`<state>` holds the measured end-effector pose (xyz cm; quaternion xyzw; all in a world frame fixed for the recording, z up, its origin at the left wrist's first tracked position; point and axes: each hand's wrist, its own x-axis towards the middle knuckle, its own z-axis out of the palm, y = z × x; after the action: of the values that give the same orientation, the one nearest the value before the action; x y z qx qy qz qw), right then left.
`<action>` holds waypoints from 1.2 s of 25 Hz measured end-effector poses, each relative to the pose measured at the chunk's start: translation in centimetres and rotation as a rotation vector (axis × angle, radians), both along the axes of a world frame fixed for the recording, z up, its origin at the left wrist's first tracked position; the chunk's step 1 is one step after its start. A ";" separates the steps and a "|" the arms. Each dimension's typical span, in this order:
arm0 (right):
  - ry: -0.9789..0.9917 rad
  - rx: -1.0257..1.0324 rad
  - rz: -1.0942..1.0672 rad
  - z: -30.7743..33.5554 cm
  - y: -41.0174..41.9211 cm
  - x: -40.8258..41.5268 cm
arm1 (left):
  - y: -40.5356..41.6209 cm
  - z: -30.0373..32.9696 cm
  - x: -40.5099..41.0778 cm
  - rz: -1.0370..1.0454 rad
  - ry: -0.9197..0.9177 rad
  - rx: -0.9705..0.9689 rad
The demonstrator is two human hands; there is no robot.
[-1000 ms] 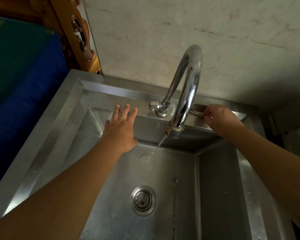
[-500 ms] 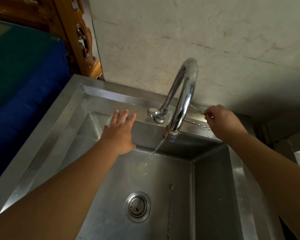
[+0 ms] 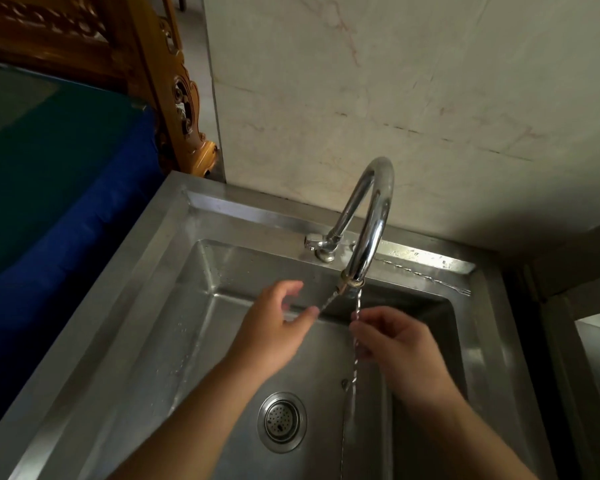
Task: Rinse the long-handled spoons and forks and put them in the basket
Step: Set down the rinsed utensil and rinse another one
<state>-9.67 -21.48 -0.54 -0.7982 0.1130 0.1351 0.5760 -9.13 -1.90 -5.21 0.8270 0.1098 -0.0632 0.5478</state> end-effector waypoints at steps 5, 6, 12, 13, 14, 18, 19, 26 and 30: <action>0.097 0.183 0.052 -0.1 3.7 -3.0 | -1.1 1.6 -4.1 0.134 0.128 -0.510; 0.101 0.196 0.068 0.0 3.9 -3.4 | -1.2 1.6 -4.6 0.135 0.139 -0.559; 0.153 0.206 0.077 0.8 3.7 -4.7 | -1.2 1.4 -6.1 0.148 0.159 -0.587; 0.166 0.213 0.047 1.0 3.4 -4.6 | -1.2 1.4 -6.3 0.147 0.176 -0.601; 0.173 0.218 0.013 1.1 3.1 -4.5 | -1.2 1.5 -6.5 0.147 0.196 -0.609; 0.131 0.195 -0.019 1.5 2.6 -3.8 | -1.4 1.9 -6.8 0.168 0.278 -0.649; 0.131 0.210 -0.019 1.5 2.6 -3.7 | -1.5 2.0 -6.8 0.160 0.290 -0.660; 0.143 0.214 -0.031 0.8 3.2 -2.9 | -1.8 2.3 -6.6 0.120 0.315 -0.722; 0.162 0.222 -0.031 0.8 3.3 -3.1 | -1.6 2.1 -6.8 0.106 0.328 -0.728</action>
<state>-12.75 -18.14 0.22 -0.7143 0.1559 0.2020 0.6517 -15.95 -3.45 -3.10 0.5511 0.2088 -0.2007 0.7826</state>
